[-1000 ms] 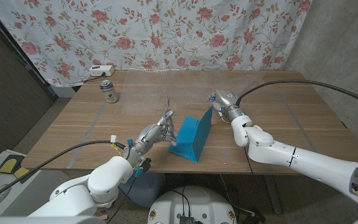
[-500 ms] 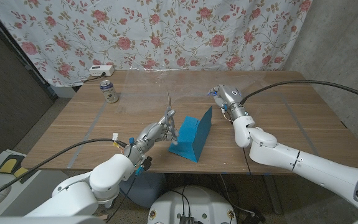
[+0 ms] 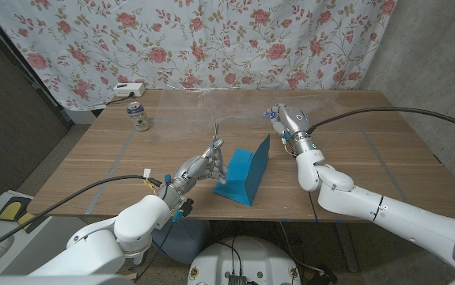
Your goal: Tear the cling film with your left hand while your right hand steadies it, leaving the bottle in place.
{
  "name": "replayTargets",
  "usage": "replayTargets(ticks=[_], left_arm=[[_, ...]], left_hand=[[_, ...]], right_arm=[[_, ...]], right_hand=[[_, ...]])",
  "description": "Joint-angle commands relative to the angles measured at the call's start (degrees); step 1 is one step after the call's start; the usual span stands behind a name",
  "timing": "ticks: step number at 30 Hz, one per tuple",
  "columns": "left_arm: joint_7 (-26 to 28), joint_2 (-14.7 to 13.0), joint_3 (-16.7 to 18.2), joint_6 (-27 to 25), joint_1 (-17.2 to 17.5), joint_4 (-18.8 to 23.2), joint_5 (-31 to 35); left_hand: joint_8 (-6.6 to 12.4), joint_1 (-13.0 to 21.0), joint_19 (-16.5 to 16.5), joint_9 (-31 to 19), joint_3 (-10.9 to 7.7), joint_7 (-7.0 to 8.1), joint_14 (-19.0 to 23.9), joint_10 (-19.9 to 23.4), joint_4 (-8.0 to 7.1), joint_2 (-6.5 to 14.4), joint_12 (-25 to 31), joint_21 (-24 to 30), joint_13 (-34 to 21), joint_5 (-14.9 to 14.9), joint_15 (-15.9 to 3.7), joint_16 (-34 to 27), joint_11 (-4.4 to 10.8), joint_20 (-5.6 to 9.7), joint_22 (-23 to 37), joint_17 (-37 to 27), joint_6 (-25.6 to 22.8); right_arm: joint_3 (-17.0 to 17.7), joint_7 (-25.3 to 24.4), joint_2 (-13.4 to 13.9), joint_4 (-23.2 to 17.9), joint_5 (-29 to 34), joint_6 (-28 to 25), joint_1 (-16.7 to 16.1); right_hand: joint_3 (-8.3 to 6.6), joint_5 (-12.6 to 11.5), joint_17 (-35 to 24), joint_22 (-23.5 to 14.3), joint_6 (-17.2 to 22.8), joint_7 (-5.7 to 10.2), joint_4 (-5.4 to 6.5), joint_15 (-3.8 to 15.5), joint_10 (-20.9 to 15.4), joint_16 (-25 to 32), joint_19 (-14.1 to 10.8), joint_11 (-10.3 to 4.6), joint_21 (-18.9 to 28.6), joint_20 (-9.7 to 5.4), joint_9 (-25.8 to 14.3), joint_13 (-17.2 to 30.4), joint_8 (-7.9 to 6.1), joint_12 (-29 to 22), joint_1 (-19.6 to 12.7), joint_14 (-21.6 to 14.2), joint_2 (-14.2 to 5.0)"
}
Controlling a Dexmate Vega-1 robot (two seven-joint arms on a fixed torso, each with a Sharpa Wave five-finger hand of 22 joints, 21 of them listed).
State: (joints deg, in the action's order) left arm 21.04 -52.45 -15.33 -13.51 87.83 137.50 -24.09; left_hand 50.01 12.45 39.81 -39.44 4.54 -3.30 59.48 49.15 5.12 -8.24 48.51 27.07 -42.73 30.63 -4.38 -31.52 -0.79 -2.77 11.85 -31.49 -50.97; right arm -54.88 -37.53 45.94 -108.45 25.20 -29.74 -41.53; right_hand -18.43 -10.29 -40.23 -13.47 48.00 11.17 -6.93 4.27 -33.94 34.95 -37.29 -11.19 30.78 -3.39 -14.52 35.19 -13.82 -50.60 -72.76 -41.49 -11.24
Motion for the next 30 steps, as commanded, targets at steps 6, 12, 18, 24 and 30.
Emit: replayTargets(ticks=[6, 12, 18, 24, 30], left_arm=[[-0.24, -0.32, -0.41, 0.13, -0.72, 0.25, -0.13], [-0.84, -0.53, -0.75, 0.13, -1.28, 0.09, -0.25], [-1.5, -0.76, -0.95, 0.12, -1.68, -0.14, -0.71], [-2.09, -0.88, -1.21, 0.27, -2.18, -0.58, -1.1], [-2.94, -0.76, -2.23, -0.15, -3.56, -1.11, -1.53]], left_hand=[[-0.13, 0.27, 0.58, -0.09, 15.14, -4.85, 0.19, 2.13, -11.57, -0.41, 0.36, -0.26, -0.24, -0.01, -0.08, -0.28, 2.03, -0.11, 0.33, -0.05, -2.2], [-0.21, 0.36, 0.53, -0.08, 15.15, -5.02, 0.19, 2.09, -11.57, -0.43, 0.28, -0.33, -0.23, -0.02, -0.1, -0.29, 1.95, -0.16, 0.34, -0.05, -2.23], [-0.24, 0.43, 0.53, -0.16, 15.16, -5.01, 0.32, 2.13, -11.57, -0.46, 0.3, -0.37, -0.31, -0.04, 0.04, -0.3, 1.97, -0.16, 0.35, 0.03, -2.21], [-0.23, 0.49, 0.56, -0.21, 15.16, -4.88, 0.16, 2.15, -11.57, -0.47, 0.24, -0.4, -0.28, -0.05, -0.16, -0.29, 1.95, -0.15, 0.35, -0.04, -2.33], [-0.29, 0.54, 0.59, -0.32, 15.15, -4.92, 0.15, 2.26, -11.6, -0.42, 0.18, -0.43, -0.19, -0.05, -0.08, -0.32, 1.93, -0.16, 0.36, -0.09, -2.26]], right_arm=[[0.17, -5.32, -0.12, 0.67, 0.44, 2.65, -1.83], [0.27, -4.97, -0.08, 0.18, 0.28, 1.93, -1.94], [0.14, -5.34, -0.36, 0.48, 0.38, 2.27, -1.89], [-0.14, -5.13, -0.5, 0.56, 0.63, 2.23, -1.64], [-0.34, -5.7, -0.31, 0.78, 1.06, 2.85, -1.56]], right_hand=[[-0.42, -0.09, -0.7, -0.06, 0.59, -0.03, 0.16, 9.34, -0.34, -0.46, 0.42, -0.4, 0.77, -1.57, -0.31, 5.85, 0.0, -0.69, -0.52, -0.01, 0.37], [-0.44, -0.08, -1.05, -0.06, 0.58, 0.06, 0.24, 9.35, -0.33, -0.69, 0.6, -0.4, 1.11, -1.62, -0.35, 5.68, 0.09, -0.74, -0.45, -0.09, 0.36], [-0.47, -0.05, -1.43, -0.04, 0.61, -0.01, 0.27, 9.35, -0.33, -0.98, 0.72, -0.41, 1.53, -1.65, -0.4, 5.49, 0.17, -0.8, -0.41, -0.15, 0.39], [-0.48, -0.02, -1.73, -0.02, 0.66, -0.09, 0.28, 9.36, -0.37, -1.17, 0.79, -0.42, 1.86, -1.77, -0.43, 5.34, 0.22, -0.85, -0.37, -0.26, 0.44], [-0.5, -0.01, -2.0, 0.0, 0.69, -0.1, 0.29, 9.36, -0.36, -1.4, 0.95, -0.4, 2.15, -1.79, -0.46, 5.22, 0.27, -0.9, -0.34, -0.33, 0.44]])
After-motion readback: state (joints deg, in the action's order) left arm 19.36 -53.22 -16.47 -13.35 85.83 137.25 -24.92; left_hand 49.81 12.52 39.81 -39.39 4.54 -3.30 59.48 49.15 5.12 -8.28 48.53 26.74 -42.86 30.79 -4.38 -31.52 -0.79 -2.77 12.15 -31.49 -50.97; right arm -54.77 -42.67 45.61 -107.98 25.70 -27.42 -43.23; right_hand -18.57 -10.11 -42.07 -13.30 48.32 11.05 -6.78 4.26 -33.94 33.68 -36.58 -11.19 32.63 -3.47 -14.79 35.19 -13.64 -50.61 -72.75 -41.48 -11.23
